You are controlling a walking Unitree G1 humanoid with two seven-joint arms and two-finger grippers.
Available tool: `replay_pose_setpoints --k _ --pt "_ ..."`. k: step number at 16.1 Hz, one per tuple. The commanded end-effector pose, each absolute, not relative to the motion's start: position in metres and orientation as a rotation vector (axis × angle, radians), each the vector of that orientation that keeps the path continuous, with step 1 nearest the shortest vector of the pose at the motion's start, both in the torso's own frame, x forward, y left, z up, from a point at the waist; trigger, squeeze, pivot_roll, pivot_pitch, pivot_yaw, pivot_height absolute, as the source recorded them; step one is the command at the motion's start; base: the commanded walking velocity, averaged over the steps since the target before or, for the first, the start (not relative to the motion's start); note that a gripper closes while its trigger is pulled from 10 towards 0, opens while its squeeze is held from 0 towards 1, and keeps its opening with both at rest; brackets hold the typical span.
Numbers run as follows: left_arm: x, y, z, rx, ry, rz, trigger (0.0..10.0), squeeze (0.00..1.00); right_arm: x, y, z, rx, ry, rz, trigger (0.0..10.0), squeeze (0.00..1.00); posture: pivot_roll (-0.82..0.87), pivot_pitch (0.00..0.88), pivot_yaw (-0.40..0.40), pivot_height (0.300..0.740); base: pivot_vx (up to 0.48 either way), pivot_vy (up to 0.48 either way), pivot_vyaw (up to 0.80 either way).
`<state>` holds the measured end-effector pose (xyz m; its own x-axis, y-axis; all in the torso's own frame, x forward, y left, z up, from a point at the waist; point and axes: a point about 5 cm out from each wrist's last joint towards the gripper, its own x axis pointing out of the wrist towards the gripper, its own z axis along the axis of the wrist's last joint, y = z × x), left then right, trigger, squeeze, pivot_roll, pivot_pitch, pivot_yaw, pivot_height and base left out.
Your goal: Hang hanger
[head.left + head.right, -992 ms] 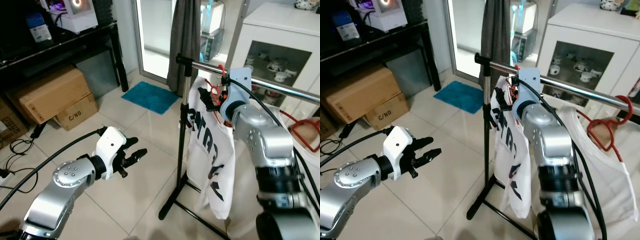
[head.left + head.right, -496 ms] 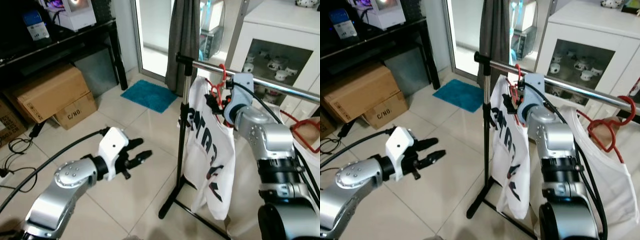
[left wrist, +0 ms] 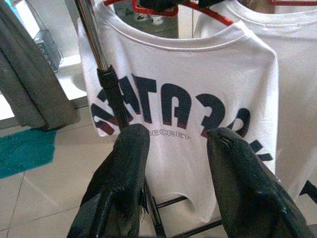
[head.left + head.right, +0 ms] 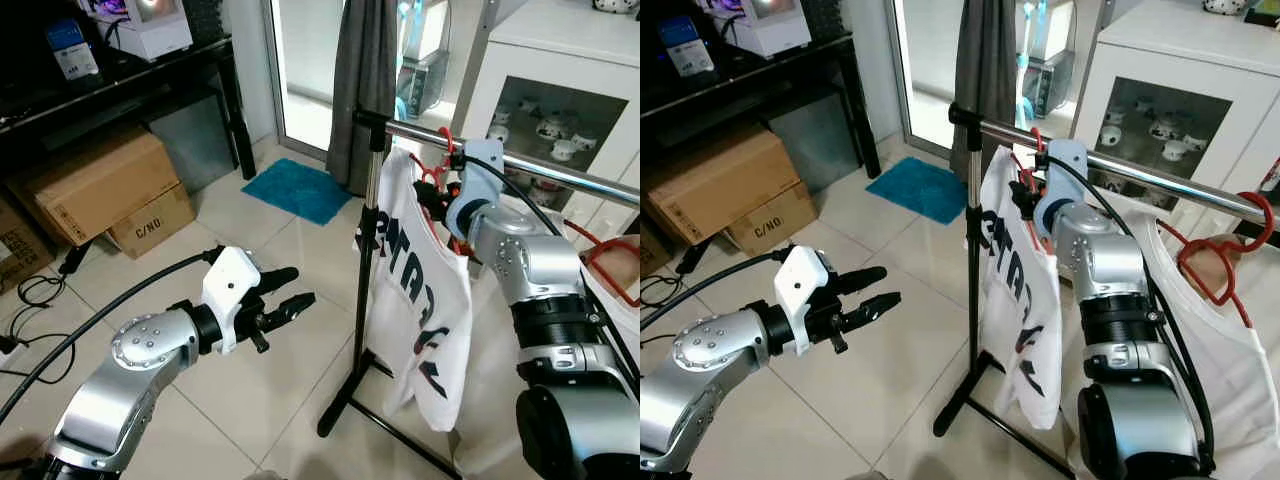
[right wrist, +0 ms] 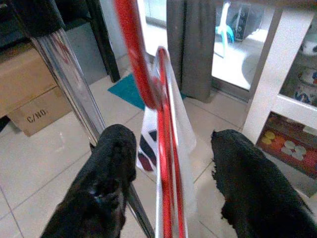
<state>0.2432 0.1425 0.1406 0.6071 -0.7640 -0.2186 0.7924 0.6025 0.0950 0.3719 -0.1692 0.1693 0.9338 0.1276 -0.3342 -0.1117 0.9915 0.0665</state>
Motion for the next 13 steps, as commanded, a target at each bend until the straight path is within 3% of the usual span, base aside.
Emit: replay_pose_setpoints --k 1,13 --pt "0.2437 0.1440 0.1469 0.205 0.136 -0.906 10.0 0.00 0.3750 -0.1705 0.1758 0.051 0.330 0.125 0.0 0.00 -0.04 0.000 0.070 0.740 0.000 0.000 0.00" --pt "0.2435 0.1449 0.1463 0.223 0.146 -0.915 10.0 0.00 0.3776 -0.1723 0.1720 0.033 0.362 0.171 0.0 0.00 -0.04 0.000 0.075 0.740 0.000 0.000 0.00"
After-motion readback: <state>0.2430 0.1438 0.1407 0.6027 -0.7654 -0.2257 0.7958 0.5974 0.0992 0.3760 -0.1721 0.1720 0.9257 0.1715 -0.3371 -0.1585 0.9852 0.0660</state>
